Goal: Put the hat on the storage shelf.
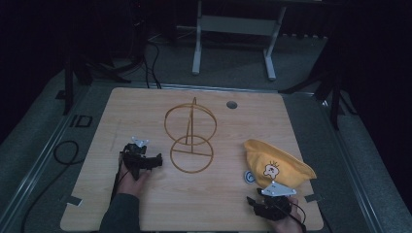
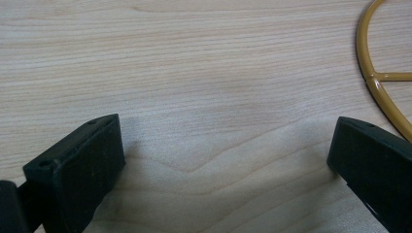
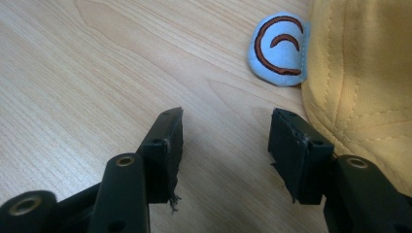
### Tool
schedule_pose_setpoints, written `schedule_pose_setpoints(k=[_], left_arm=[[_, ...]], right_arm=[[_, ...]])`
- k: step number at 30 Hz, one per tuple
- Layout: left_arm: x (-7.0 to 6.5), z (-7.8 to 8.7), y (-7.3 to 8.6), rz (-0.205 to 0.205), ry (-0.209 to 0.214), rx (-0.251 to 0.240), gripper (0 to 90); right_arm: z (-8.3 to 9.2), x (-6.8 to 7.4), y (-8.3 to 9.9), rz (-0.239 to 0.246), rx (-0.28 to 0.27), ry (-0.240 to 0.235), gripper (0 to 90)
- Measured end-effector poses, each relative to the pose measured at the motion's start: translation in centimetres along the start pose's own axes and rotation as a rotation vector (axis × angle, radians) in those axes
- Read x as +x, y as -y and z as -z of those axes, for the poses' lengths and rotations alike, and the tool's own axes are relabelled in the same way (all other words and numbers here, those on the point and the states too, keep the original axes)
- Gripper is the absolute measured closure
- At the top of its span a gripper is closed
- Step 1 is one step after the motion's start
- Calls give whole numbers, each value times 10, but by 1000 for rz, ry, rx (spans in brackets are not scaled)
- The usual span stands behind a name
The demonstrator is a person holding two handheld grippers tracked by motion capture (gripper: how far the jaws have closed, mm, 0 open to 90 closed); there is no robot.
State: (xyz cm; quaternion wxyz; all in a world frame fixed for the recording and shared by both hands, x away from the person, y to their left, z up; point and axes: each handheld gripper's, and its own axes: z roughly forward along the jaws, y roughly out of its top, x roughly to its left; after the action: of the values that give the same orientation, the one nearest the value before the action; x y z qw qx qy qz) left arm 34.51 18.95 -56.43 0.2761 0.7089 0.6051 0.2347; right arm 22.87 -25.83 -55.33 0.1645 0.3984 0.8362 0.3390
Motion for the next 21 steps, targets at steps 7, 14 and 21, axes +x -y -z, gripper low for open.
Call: schedule_pose_setpoints(k=[7,14,21], left_arm=[[0,0,0,0,0,0,0],[0,0,0,0,0,0,0],[0,0,0,0,0,0,0]], right_arm=[[1,-1,2,-7,-8,-17,462],[4,0,1,24,18,-16,517],[14,5,2,54,32,6,530]])
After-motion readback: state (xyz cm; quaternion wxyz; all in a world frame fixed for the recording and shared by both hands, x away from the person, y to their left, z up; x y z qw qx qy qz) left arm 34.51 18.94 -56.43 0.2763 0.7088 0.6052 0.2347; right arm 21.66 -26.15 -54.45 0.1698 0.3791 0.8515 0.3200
